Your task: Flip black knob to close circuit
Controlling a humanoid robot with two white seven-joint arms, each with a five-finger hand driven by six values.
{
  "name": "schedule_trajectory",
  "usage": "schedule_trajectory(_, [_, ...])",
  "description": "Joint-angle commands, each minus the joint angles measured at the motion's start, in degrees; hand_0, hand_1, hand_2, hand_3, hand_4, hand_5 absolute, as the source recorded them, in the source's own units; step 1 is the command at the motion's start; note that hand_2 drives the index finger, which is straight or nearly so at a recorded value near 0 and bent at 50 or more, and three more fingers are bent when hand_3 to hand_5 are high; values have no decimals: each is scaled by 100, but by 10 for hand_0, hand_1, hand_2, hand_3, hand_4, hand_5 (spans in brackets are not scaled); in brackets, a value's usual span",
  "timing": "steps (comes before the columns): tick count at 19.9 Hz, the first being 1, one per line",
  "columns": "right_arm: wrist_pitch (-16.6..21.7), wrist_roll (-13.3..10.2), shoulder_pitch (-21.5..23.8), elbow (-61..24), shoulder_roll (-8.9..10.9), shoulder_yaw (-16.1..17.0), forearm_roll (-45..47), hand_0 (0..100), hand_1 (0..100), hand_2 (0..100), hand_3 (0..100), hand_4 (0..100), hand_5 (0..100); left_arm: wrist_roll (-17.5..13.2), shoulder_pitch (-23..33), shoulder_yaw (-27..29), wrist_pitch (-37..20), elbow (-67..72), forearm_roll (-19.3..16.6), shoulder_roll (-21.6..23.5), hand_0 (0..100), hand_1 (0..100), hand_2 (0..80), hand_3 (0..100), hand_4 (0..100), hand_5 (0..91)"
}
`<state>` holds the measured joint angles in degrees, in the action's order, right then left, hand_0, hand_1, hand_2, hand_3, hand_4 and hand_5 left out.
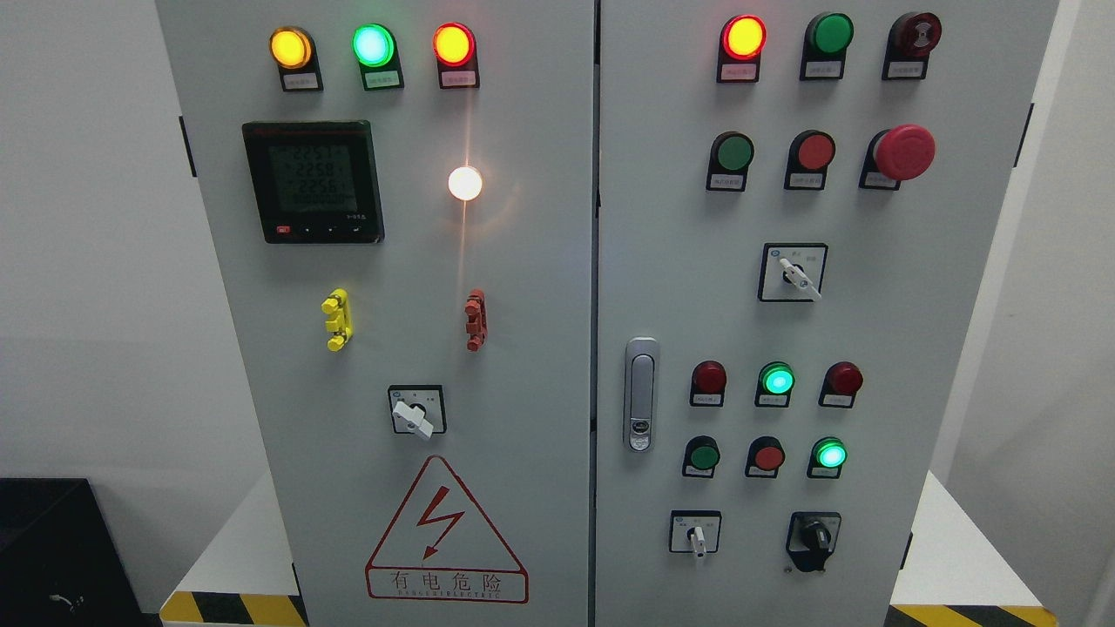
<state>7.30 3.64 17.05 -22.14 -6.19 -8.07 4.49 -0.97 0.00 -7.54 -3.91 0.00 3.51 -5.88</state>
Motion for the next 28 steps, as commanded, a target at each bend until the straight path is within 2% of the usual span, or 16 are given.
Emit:
schedule_trajectory(1, [-10, -4, 0, 8, 4, 7, -1, 0, 54, 0, 0, 0, 0, 0, 123, -2, -5, -132, 0, 0, 120, 556, 0, 0, 0, 0])
schedule_trajectory(9, [34, 57, 0, -141, 4, 16, -1, 0, 59, 0, 0, 0, 0, 0, 123, 7, -5, -132, 0, 0, 120, 556, 0, 0, 0, 0])
schedule_trajectory(10, [60, 240, 0, -211, 4, 25, -10, 0, 59, 0, 0, 0, 0, 0, 123, 7, -5, -132, 0, -1, 120, 556, 0, 0, 0, 0])
schedule_trajectory(12, [87, 584, 0, -378, 4, 77, -10, 0, 62, 52, 72, 0, 0, 0, 123, -2, -5, -132, 0, 0, 120, 556, 0, 0, 0, 0])
schedule_trajectory(16, [236, 1006, 0, -695, 4, 568, -89, 0, 51, 67, 101, 0, 0, 0, 123, -2, -5, -132, 0, -1, 120, 556, 0, 0, 0, 0])
schedule_trajectory(19, [560, 1305, 0, -871, 4, 771, -89, 0, 30, 22, 81, 0, 0, 0, 123, -2, -5, -132, 0, -1, 120, 556, 0, 0, 0, 0])
schedule_trajectory(22, [921, 1350, 0, -1142, 4, 903, -72, 0, 17, 7, 62, 0, 0, 0, 123, -2, -5, -132, 0, -1, 120, 556, 0, 0, 0, 0])
schedule_trajectory(24, [1123, 1341, 9, -1485, -4, 877, -80, 0, 15, 6, 66, 0, 0, 0, 123, 7, -5, -132, 0, -1, 120, 556, 0, 0, 0, 0])
schedule_trajectory(27, [1501, 1253, 18, -1889, -5, 860, -106, 0, 13, 53, 140, 43, 0, 0, 123, 7, -5, -132, 0, -1, 120, 556, 0, 0, 0, 0])
schedule_trajectory(28, [1624, 1192, 35, -2073, -5, 860, -142, 0, 14, 91, 192, 104, 9, 0, 123, -2, -5, -132, 0, -1, 120, 556, 0, 0, 0, 0])
